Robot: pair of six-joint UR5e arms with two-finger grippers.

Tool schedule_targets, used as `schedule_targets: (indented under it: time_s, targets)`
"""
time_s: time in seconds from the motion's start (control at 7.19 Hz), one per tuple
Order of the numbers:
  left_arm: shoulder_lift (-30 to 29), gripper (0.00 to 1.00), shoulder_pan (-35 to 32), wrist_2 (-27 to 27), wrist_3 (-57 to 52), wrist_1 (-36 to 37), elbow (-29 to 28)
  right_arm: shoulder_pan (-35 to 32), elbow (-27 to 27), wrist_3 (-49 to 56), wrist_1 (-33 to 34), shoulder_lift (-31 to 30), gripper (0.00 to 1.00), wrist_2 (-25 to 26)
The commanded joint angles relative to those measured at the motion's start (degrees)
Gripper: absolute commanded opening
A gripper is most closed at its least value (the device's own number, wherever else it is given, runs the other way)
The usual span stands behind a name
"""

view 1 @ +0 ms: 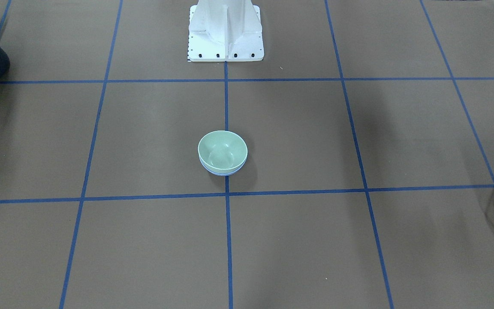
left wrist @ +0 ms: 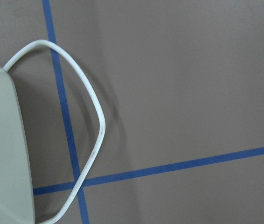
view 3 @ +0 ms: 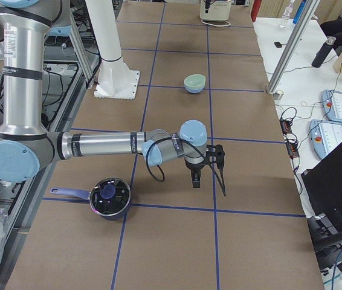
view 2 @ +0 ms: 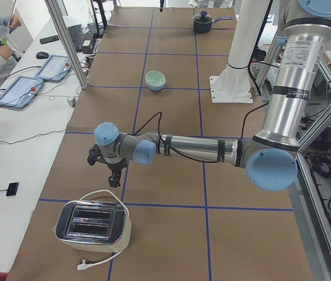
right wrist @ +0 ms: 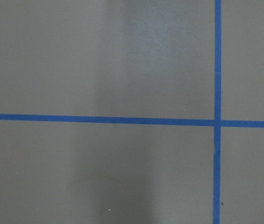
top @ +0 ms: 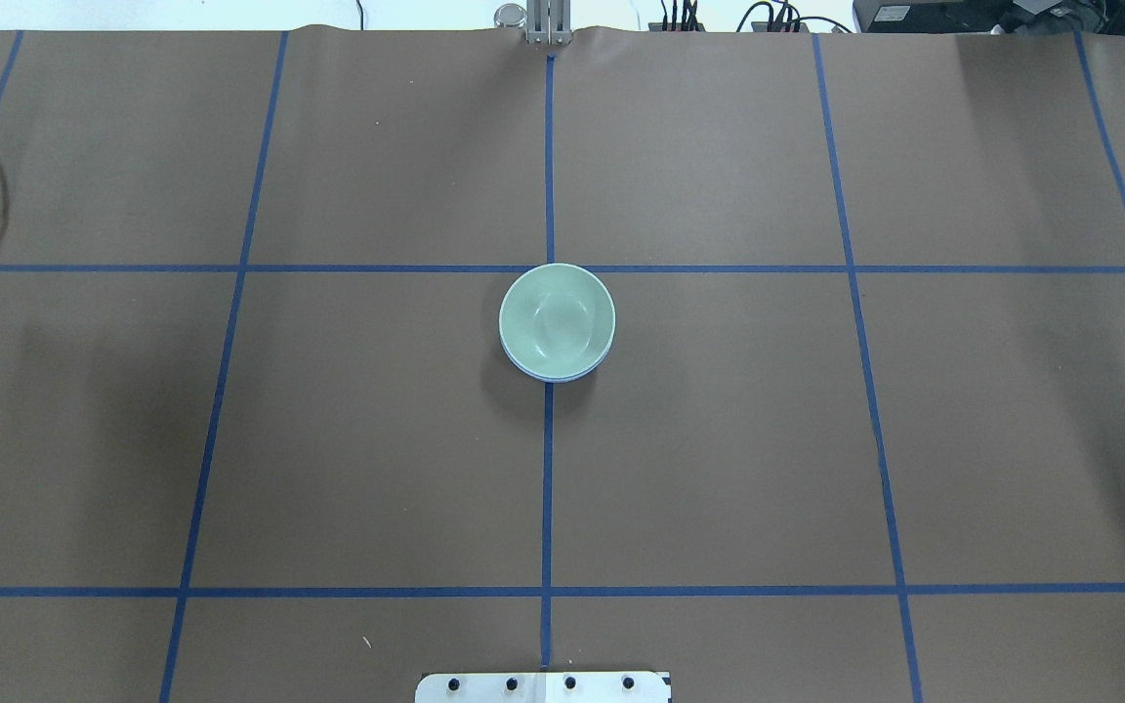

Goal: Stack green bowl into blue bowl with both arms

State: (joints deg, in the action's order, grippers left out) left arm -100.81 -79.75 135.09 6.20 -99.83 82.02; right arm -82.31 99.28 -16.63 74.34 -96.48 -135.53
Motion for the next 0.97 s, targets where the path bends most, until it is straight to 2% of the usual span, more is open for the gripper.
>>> schedule_targets:
  time_s: [0.0, 0.14, 0.42, 0.83]
  targets:
    - [0.17, 0.99, -5.29, 2.98, -7.81, 9.14, 2.25, -0.66, -0.13, 0.8, 0.02, -1.07, 1.0, 0.09]
    - [0.17, 0.99, -7.33, 2.29, -14.31, 16.69, 3.75, -1.0, 0.13, 0.89, 0.02, -2.03, 1.0, 0.09]
    - [2.35, 0.99, -8.75, -2.61, -16.57, 17.21, 4.2, -1.97, 0.22, 2.29, -0.07, -5.1, 1.0, 0.09]
    - [6.4, 0.99, -8.93, -3.17, -16.57, 16.95, 5.08, -3.64, 0.04, 4.94, 0.02, -8.63, 1.0, 0.09]
